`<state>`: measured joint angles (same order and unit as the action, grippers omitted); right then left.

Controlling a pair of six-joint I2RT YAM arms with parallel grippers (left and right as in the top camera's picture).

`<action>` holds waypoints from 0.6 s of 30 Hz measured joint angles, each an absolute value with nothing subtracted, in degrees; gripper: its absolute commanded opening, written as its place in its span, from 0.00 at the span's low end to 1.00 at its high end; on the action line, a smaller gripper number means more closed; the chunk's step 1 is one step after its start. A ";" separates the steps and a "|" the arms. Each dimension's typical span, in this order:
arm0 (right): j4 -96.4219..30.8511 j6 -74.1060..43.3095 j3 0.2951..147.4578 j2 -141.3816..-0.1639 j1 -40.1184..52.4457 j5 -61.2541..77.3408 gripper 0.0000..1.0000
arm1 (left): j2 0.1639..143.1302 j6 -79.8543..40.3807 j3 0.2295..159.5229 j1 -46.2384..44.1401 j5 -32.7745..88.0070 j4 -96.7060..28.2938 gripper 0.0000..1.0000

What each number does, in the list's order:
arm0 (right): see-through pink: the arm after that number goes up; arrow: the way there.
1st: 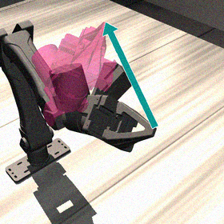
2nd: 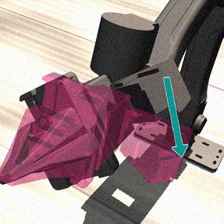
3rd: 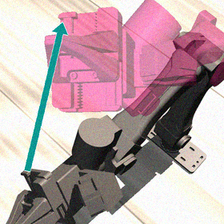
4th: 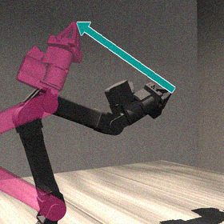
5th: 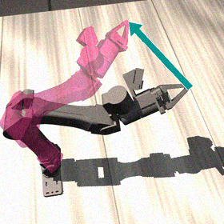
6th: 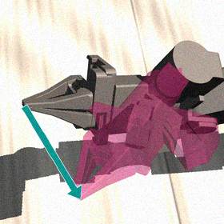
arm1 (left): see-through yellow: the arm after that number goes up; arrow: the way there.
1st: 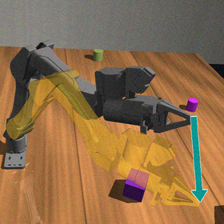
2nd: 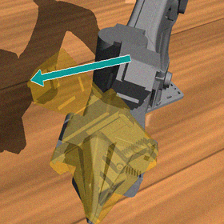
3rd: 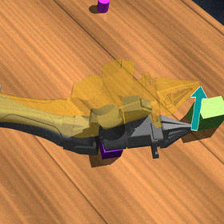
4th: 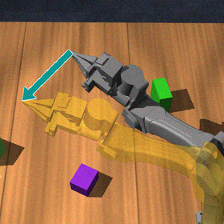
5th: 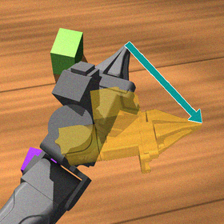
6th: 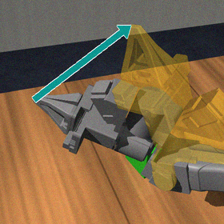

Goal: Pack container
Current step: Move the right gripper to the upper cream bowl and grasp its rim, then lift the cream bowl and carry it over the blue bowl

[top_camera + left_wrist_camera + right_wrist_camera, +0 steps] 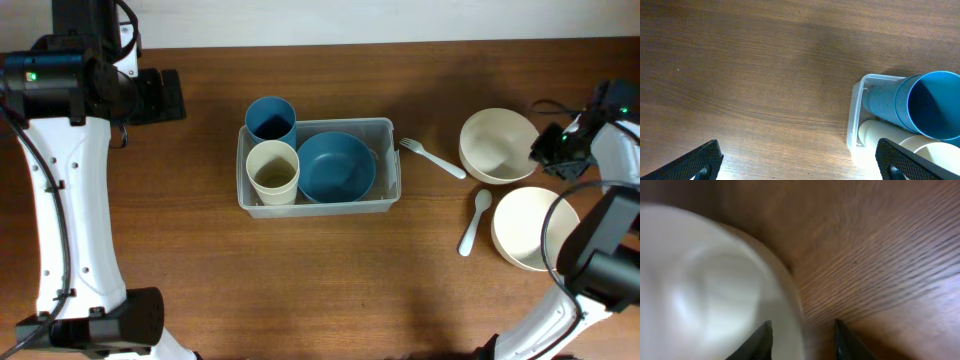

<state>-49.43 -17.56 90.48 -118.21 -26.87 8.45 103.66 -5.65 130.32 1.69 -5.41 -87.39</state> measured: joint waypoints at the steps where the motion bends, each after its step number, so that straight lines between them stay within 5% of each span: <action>1: -49.39 -17.54 90.21 -119.57 -26.87 8.47 0.33 | 103.66 -5.65 130.32 1.69 -5.41 -87.39 1.00; 10: -47.18 -17.52 89.78 -123.83 -26.87 10.41 0.21 | 103.66 -5.65 130.32 1.69 -5.41 -87.42 1.00; 13: -47.07 -17.52 89.78 -123.92 -26.87 10.61 0.04 | 103.66 -5.65 130.32 1.69 -5.41 -87.42 1.00; 18: -46.63 -17.56 89.78 -123.94 -26.87 12.14 0.04 | 103.66 -5.65 130.32 1.69 -5.41 -87.39 1.00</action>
<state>-46.63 -17.56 89.78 -123.94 -26.87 12.14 103.66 -5.65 130.32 1.69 -5.41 -87.39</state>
